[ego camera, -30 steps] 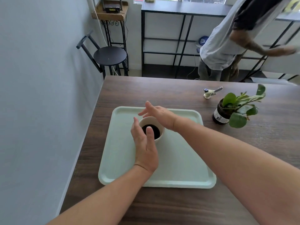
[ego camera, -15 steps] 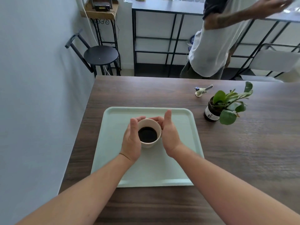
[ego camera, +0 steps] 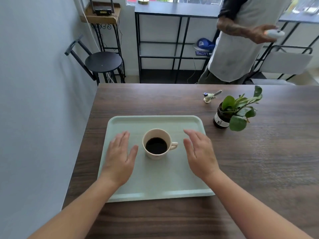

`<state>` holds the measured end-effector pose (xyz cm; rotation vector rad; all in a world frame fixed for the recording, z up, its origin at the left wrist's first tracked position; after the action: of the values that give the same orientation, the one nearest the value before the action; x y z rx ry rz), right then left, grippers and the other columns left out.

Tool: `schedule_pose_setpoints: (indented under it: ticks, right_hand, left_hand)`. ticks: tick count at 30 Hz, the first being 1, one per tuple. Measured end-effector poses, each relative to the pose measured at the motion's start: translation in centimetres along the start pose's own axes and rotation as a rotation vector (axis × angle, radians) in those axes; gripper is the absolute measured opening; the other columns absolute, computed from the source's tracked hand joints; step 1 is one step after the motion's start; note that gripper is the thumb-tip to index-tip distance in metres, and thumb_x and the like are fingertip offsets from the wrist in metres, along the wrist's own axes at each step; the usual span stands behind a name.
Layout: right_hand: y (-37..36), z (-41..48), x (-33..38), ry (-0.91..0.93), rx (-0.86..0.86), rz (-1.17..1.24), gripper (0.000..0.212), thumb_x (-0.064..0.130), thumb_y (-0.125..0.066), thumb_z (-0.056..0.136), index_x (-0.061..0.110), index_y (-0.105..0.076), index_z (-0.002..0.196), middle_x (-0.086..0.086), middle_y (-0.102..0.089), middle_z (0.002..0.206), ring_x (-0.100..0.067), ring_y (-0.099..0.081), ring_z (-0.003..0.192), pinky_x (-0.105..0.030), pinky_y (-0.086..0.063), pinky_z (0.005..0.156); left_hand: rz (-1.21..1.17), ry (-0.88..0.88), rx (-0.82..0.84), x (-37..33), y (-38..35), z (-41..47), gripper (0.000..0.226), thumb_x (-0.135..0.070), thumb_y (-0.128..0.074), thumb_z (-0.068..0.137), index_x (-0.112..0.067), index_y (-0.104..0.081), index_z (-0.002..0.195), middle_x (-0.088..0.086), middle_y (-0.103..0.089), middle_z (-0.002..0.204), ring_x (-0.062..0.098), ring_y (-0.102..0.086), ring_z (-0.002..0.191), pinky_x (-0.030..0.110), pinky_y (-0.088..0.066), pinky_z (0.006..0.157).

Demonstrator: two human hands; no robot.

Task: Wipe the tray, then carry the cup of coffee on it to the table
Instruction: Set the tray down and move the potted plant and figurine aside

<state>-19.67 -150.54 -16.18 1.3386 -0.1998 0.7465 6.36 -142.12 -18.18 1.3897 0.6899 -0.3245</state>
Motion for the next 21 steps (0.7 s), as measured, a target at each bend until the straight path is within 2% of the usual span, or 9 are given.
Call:
schedule_pose_setpoints:
  ticks: [1,3,6,8,13,16,18,21]
  right_hand:
    - [0.1,-1.0,-1.2,-0.012,0.030,-0.187,0.052,0.048,-0.039,0.098,0.019,-0.052,0.140,-0.001,-0.054,0.141,-0.022,-0.042,0.136,-0.041,-0.027,0.115]
    - [0.1,-3.3,-2.8,-0.125,0.133,-0.379,0.061,0.050,-0.043,0.095,0.022,-0.040,0.149,-0.003,-0.039,0.155,-0.025,-0.027,0.145,-0.045,-0.014,0.121]
    - [0.1,-5.5,-4.1,-0.201,0.205,-0.404,0.067,0.057,-0.032,0.096,0.026,-0.027,0.156,0.005,-0.018,0.165,-0.023,-0.015,0.150,-0.043,-0.008,0.123]
    - [0.3,-5.8,-4.2,-0.191,0.229,-0.399,0.069,0.057,-0.027,0.098,0.025,-0.020,0.158,0.005,-0.010,0.167,-0.021,-0.010,0.152,-0.039,-0.007,0.124]
    - [0.5,-6.7,-4.0,-0.170,0.250,-0.388,0.072,0.057,-0.024,0.099,0.021,-0.009,0.159,0.006,0.001,0.166,-0.015,0.000,0.153,-0.032,0.001,0.123]
    - [0.8,-6.3,-4.3,-0.237,0.123,-0.198,0.081,0.057,-0.043,0.094,0.017,-0.015,0.158,0.004,-0.011,0.165,-0.014,-0.005,0.150,-0.032,-0.005,0.122]
    - [1.3,-5.0,-5.3,-0.402,-0.058,0.035,0.090,0.056,-0.059,0.086,0.018,-0.018,0.156,0.001,-0.019,0.162,-0.014,-0.011,0.148,-0.033,-0.014,0.118]
    - [2.3,-1.0,-7.6,-0.679,-0.285,0.359,0.111,0.065,-0.073,0.067,0.025,-0.017,0.154,-0.001,-0.023,0.160,-0.018,-0.019,0.147,-0.040,-0.022,0.119]
  left_hand:
    - [0.147,0.002,0.043,1.0,0.0,-0.7,0.073,-0.055,-0.024,0.098,-0.014,-0.018,0.158,0.004,-0.015,0.166,0.016,-0.002,0.153,0.036,-0.002,0.124]
    - [0.358,-0.044,0.114,1.9,-0.3,-2.3,0.076,-0.057,-0.023,0.097,-0.015,-0.009,0.159,0.005,-0.006,0.168,0.018,0.006,0.153,0.036,0.001,0.124]
    - [0.447,-0.073,0.168,1.7,-1.2,-4.1,0.079,-0.065,-0.009,0.094,-0.022,0.013,0.156,-0.001,0.018,0.165,0.014,0.025,0.149,0.036,0.010,0.123]
    - [0.470,-0.059,0.171,1.5,-1.4,-4.7,0.081,-0.068,-0.005,0.092,-0.023,0.021,0.153,-0.002,0.025,0.163,0.013,0.030,0.147,0.036,0.014,0.122]
    - [0.501,-0.073,0.169,1.1,-1.3,-5.4,0.086,-0.072,-0.003,0.088,-0.020,0.015,0.154,-0.001,0.020,0.164,0.013,0.025,0.148,0.035,0.015,0.120]
    - [0.507,-0.069,0.179,1.2,-1.3,-5.2,0.087,-0.073,0.002,0.086,-0.022,0.020,0.153,-0.002,0.024,0.163,0.011,0.028,0.147,0.034,0.014,0.120]
    - [0.522,-0.066,0.182,1.2,-1.4,-5.1,0.087,-0.074,0.006,0.084,-0.021,0.023,0.152,-0.002,0.025,0.163,0.011,0.030,0.146,0.036,0.013,0.121]
    - [0.513,-0.062,0.186,1.2,-1.4,-5.1,0.089,-0.074,0.005,0.084,-0.020,0.021,0.153,-0.002,0.024,0.163,0.011,0.029,0.147,0.036,0.012,0.122]
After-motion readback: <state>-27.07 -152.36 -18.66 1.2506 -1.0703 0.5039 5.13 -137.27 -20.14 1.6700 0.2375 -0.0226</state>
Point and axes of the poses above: each hand's wrist, its own z-axis towards the middle knuckle, its own y-axis out of the back of the hand, x = y × z, the point moved 1 cm from there along z, towards the middle knuckle
